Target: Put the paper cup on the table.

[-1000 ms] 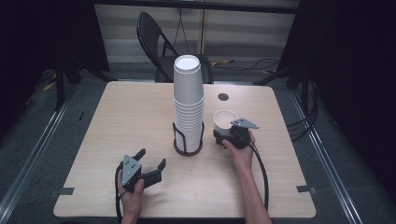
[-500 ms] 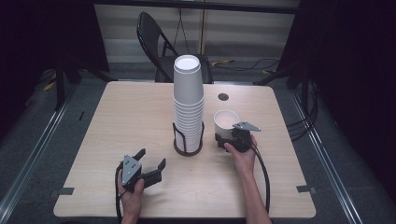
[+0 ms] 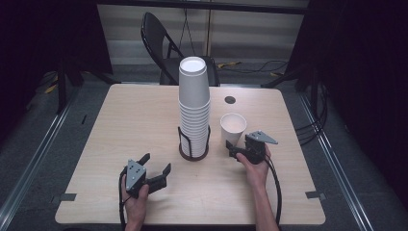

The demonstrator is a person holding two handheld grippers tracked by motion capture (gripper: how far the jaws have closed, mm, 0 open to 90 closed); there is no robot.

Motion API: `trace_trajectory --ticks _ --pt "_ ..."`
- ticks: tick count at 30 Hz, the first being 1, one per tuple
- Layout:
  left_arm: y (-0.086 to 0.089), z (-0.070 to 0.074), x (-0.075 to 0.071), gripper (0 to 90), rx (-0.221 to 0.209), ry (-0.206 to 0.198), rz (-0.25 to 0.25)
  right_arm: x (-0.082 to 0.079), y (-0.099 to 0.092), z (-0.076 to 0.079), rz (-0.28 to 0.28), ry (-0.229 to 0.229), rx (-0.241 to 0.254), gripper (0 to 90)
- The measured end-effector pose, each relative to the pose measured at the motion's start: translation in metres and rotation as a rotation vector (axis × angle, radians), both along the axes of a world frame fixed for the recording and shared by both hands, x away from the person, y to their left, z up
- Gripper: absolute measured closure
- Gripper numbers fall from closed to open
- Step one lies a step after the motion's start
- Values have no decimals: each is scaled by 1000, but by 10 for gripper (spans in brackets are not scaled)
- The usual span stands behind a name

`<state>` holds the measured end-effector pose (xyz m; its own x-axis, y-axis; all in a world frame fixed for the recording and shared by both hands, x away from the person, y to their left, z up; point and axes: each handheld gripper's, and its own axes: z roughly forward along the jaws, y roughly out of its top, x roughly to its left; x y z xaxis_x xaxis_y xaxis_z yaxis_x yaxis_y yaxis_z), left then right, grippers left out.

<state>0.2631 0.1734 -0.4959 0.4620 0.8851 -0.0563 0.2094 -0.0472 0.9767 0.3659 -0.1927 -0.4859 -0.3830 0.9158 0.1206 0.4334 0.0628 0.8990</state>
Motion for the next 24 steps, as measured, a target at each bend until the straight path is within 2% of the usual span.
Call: trace_trajectory --ticks 3,9,14,19,24 --pt "0 0 0 158 1 -1 1 -8 -1 1 -4 -12 17 138" --pt "-1 0 -1 159 0 -11 11 -27 -1 7 -4 -66 67 158" --pt "-2 0 -2 159 10 -14 20 -42 3 14 -1 -101 64 156" --pt "-3 0 -2 158 15 -20 27 -56 7 12 -4 -118 56 155" --pt "-3 0 -3 157 19 -20 38 -73 11 9 -12 -146 92 149"
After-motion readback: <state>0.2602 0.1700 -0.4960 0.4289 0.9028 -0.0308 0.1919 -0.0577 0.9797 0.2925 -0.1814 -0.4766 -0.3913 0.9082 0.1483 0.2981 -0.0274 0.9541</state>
